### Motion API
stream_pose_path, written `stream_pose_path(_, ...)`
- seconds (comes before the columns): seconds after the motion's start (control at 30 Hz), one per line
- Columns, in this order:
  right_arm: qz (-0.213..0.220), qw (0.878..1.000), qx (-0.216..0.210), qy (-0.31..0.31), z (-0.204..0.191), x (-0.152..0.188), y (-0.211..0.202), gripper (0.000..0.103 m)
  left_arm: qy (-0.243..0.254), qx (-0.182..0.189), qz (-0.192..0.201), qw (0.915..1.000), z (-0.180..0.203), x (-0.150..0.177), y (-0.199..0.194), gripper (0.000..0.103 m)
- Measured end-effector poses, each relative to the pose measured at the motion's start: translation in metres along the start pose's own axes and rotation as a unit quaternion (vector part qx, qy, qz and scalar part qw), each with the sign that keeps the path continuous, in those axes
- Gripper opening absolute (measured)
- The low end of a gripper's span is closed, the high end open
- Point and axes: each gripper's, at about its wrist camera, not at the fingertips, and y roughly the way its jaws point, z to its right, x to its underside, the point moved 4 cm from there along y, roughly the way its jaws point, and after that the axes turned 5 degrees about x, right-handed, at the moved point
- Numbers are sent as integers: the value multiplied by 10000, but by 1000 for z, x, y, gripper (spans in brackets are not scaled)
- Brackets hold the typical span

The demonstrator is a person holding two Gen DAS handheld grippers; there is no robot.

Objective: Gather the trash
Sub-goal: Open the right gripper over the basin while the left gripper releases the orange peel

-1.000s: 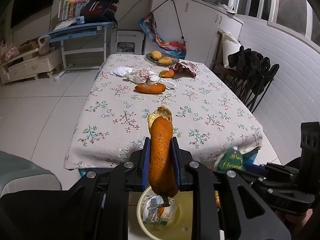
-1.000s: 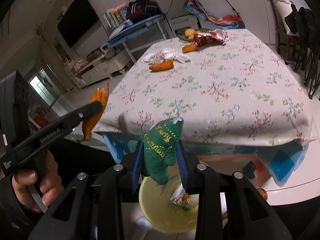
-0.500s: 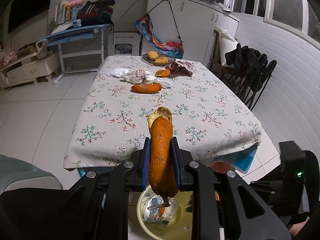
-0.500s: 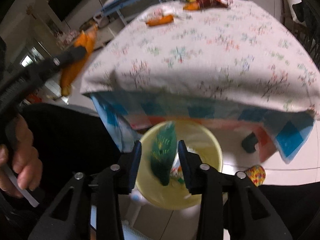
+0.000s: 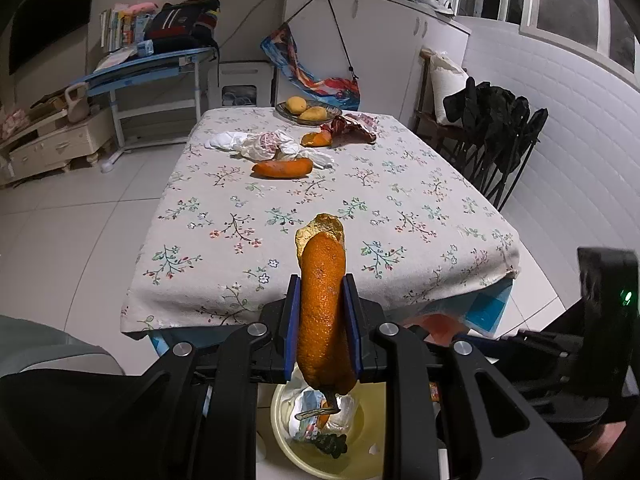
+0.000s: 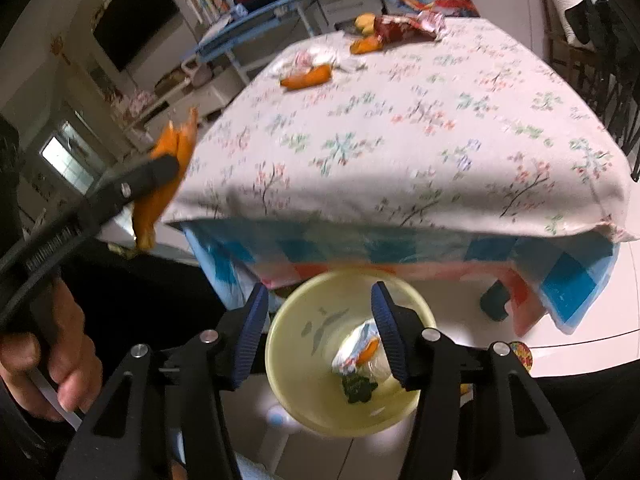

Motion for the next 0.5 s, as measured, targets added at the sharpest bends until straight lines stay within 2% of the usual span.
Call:
stream_pose_path(0.27, 430, 9986, 174, 272, 13, -12, -14, 62, 122, 52, -102, 9999, 9, 6, 5, 20)
stream_pose_path(0.5, 760, 9954, 308, 486, 24, -18, -26, 64, 342, 144, -393, 9985, 24, 21, 14, 20)
